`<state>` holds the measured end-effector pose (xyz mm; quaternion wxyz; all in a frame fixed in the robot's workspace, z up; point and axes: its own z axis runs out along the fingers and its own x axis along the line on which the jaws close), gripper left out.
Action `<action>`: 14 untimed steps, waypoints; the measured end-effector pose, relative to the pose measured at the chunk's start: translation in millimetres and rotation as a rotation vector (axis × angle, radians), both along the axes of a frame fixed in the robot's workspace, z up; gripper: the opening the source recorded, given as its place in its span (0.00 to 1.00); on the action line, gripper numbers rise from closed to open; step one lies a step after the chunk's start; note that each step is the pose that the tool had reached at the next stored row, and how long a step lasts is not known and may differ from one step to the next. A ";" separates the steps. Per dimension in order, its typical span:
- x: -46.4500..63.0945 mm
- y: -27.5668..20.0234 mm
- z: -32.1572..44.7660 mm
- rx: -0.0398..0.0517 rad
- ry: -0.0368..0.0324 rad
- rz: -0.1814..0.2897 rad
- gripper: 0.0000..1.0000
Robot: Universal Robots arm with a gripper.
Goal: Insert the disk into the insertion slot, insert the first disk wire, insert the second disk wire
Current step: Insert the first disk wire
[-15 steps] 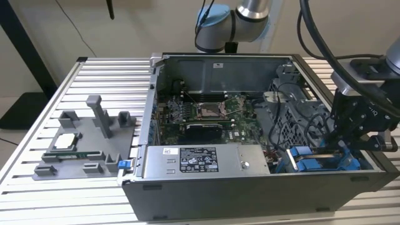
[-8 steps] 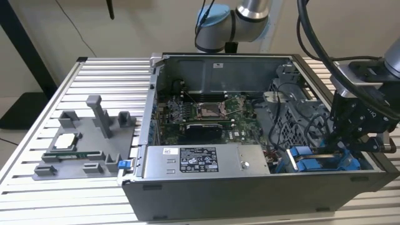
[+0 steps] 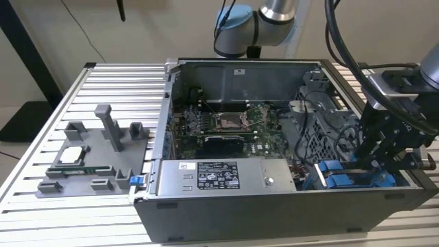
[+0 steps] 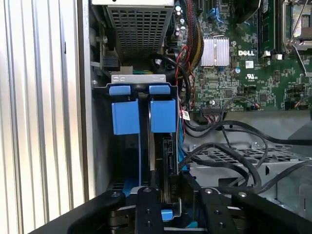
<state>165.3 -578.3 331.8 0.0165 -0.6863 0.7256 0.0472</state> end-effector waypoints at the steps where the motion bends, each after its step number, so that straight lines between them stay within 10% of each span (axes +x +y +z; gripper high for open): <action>1: 0.0 0.0 0.4 0.0001 0.0000 0.000 1.00; 14: -1.0 0.8 47.2 0.0001 0.0000 -0.001 1.00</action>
